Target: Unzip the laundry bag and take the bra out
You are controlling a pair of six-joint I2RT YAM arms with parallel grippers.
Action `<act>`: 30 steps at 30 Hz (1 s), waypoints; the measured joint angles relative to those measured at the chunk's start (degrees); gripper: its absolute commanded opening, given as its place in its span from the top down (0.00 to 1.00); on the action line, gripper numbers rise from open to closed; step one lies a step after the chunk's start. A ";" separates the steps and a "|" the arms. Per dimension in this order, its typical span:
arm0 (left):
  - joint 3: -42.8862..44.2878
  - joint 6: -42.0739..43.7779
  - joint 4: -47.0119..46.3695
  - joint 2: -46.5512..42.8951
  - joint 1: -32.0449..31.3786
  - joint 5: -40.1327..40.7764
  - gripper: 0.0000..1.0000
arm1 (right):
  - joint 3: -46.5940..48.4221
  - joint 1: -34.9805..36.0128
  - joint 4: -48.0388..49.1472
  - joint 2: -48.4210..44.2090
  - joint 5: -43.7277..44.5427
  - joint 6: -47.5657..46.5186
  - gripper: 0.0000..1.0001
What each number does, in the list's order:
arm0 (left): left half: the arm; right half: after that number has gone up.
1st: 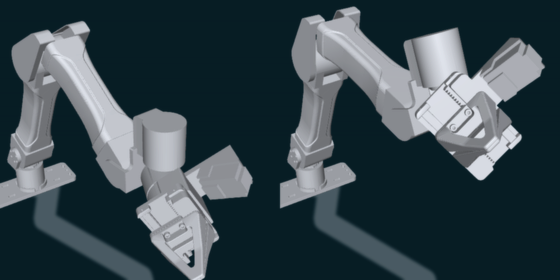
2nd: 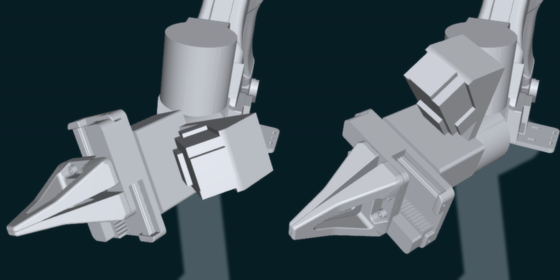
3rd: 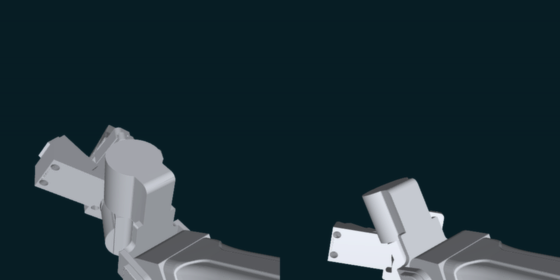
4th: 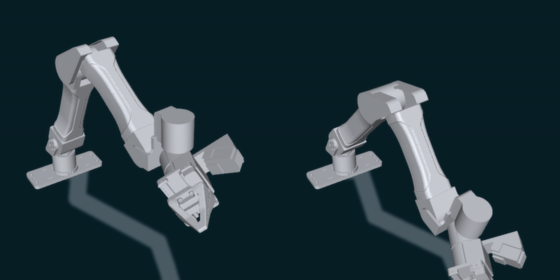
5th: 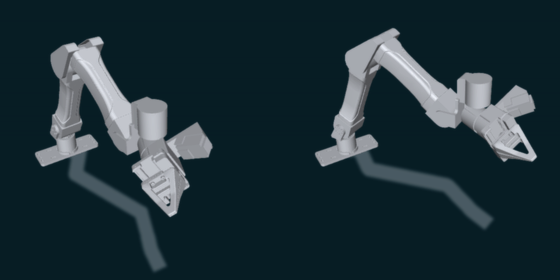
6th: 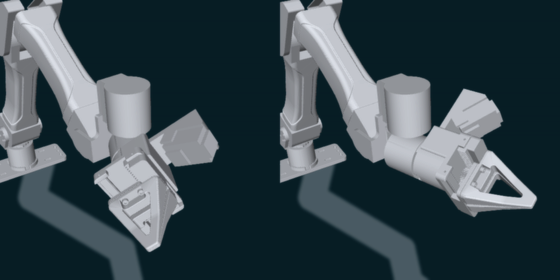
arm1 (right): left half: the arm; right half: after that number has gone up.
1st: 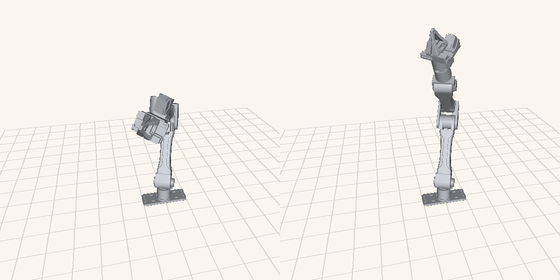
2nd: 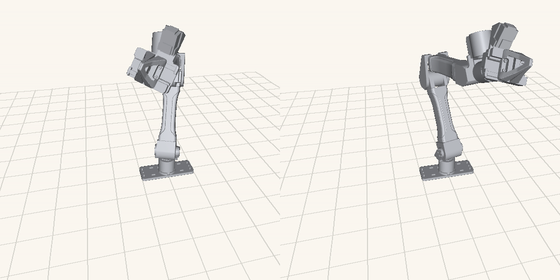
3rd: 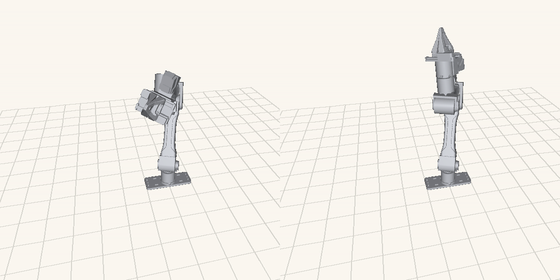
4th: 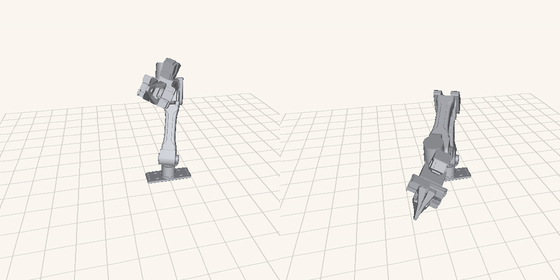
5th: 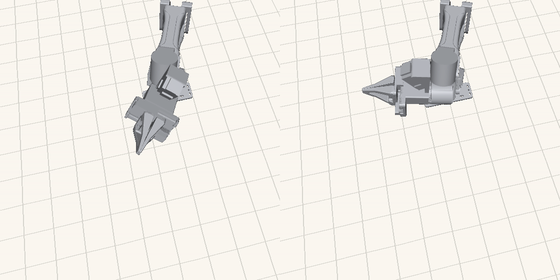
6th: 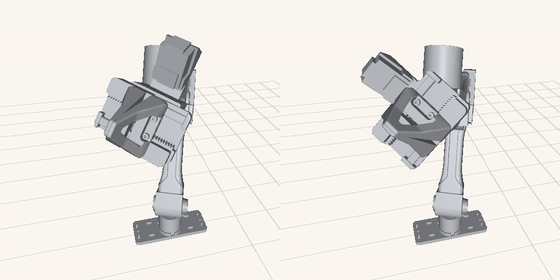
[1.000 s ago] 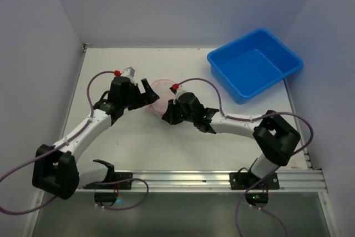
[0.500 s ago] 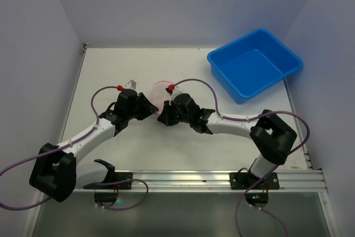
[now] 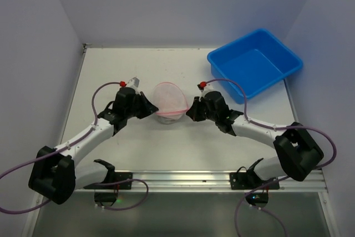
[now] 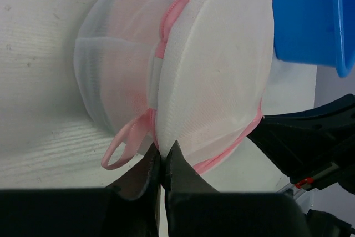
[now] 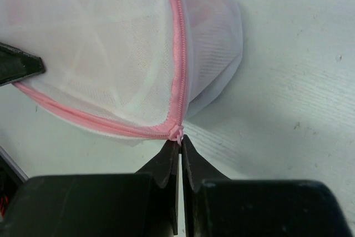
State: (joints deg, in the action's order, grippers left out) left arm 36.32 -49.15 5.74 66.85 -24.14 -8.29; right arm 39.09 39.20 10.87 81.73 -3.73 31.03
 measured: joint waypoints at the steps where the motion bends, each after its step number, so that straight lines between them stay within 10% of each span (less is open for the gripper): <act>1: 0.57 1.29 0.15 0.00 0.00 -0.70 1.00 | 0.09 -0.39 -0.28 -0.92 -0.50 -0.44 1.00; 9: 14.05 13.79 5.97 10.45 1.70 -4.37 0.78 | 2.60 0.46 -3.26 -0.57 -2.54 -1.57 1.00; 17: 24.04 13.99 5.03 20.59 4.76 -6.08 0.02 | 10.21 9.51 -2.21 8.46 -6.34 6.08 1.00; 23: 14.03 9.60 4.09 10.08 6.38 -2.60 0.01 | 17.25 10.71 0.33 13.29 -6.19 9.03 1.00; 30: 4.48 3.52 0.26 4.44 5.64 -3.52 0.30 | 18.43 11.02 1.11 14.95 -5.81 9.77 1.00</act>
State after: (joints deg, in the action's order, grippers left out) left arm 40.80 -45.63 6.00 71.29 -18.50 -11.81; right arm 57.52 50.22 11.99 96.68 -9.54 40.80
